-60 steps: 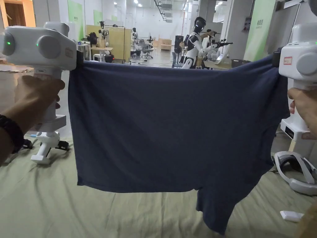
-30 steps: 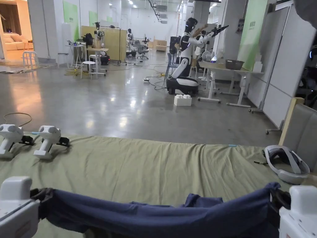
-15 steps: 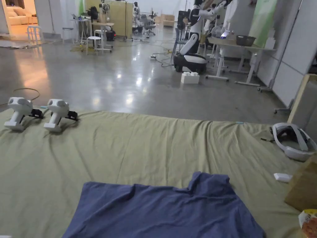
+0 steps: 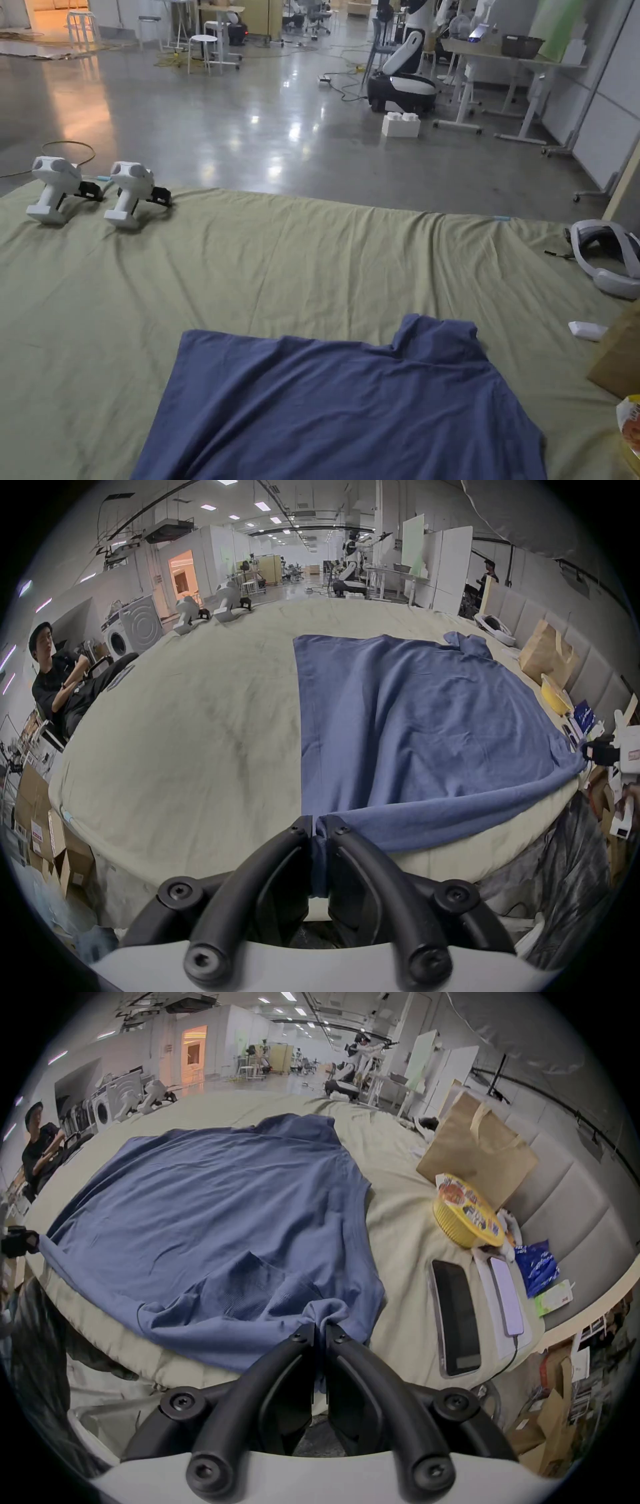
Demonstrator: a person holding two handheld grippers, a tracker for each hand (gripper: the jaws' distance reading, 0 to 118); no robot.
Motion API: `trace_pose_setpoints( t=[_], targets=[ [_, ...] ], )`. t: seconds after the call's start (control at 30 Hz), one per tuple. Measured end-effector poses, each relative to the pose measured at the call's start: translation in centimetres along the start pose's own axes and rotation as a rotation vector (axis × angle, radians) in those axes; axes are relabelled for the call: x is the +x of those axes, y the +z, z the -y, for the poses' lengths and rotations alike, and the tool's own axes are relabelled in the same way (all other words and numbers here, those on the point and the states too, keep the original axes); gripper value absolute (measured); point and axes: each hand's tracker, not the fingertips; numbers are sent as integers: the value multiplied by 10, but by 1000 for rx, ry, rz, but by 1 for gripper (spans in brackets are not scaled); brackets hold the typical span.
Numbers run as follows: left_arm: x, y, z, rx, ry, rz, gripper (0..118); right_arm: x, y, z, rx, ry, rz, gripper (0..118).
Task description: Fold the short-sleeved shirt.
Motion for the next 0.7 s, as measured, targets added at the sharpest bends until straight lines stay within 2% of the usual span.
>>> trace_pose_setpoints(
  t=[0.03,0.1,0.13,0.17,0.2,0.23,0.57,0.7],
  targets=[
    [-6,-4,1,0,14,-1,11,-1,-2,-2,-6,-11,6,10],
    [-8,-3,-2,1,36,9,20,-2,0,-7,0,-28,12,28],
    [-9,-1,-6,4,43,11,33,-2,2,-11,13,-38,17,38],
    [-12,1,-9,10,51,17,53,-2,6,-15,27,-44,18,49],
    [-13,4,-11,20,60,26,64,-2,9,-19,54,-53,13,60],
    [-14,6,-15,33,74,34,66,-2,12,-24,85,-60,17,67],
    [1,31,-75,260,132,25,66,-23,52,-82,450,-69,-13,68],
    [21,35,-102,369,121,44,66,-42,60,-98,620,-132,-8,68]
  ],
)
